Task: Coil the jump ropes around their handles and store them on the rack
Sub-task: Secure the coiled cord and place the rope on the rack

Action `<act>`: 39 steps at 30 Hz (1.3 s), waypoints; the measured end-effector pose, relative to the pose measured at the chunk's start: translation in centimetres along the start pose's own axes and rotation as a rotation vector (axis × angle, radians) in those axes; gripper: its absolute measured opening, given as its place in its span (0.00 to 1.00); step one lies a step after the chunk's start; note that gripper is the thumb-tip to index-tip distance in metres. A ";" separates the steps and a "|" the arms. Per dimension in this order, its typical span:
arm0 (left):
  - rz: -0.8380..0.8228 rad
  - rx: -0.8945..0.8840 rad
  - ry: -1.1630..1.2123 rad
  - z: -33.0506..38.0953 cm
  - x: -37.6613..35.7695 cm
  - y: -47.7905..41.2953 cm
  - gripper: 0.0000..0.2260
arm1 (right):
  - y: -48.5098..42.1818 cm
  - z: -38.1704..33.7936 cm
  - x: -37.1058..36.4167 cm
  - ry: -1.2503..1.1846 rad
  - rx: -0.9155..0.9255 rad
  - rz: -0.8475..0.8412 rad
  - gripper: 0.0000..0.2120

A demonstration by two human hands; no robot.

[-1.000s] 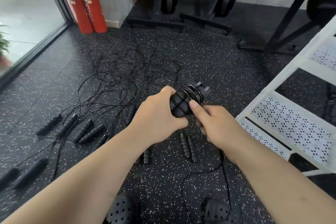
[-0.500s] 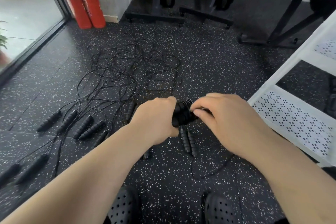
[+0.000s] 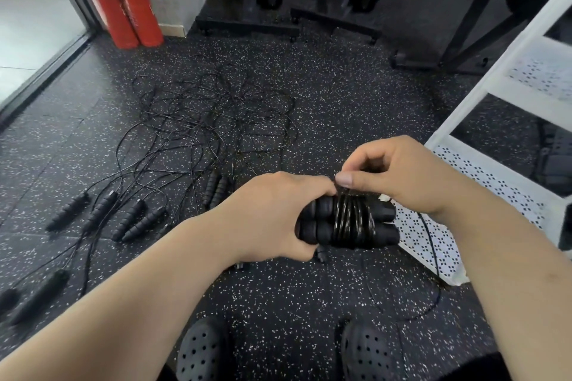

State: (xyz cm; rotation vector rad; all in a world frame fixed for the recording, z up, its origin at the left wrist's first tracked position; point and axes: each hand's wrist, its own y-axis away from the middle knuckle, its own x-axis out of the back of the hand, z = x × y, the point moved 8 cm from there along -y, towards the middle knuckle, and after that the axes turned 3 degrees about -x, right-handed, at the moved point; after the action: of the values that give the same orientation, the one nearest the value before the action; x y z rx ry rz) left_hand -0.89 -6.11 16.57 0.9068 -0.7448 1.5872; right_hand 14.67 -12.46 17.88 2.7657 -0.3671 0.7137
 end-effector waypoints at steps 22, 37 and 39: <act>0.407 0.509 0.262 -7.9 3.7 2.0 0.26 | 1.2 -1.7 -8.3 0.470 -0.044 -0.022 0.12; 0.028 0.117 -0.130 -2.5 0.2 0.1 0.22 | 1.1 -2.9 -1.3 0.581 0.043 0.217 0.09; 0.010 0.094 -0.091 -2.1 0.0 0.0 0.22 | 0.6 -1.9 -0.7 0.479 -0.005 0.170 0.11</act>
State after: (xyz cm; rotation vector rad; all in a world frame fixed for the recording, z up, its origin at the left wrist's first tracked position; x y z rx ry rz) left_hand -1.25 -4.33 15.54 1.0507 -0.7439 1.6096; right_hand 13.00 -12.32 19.25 2.4656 -0.4976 1.3704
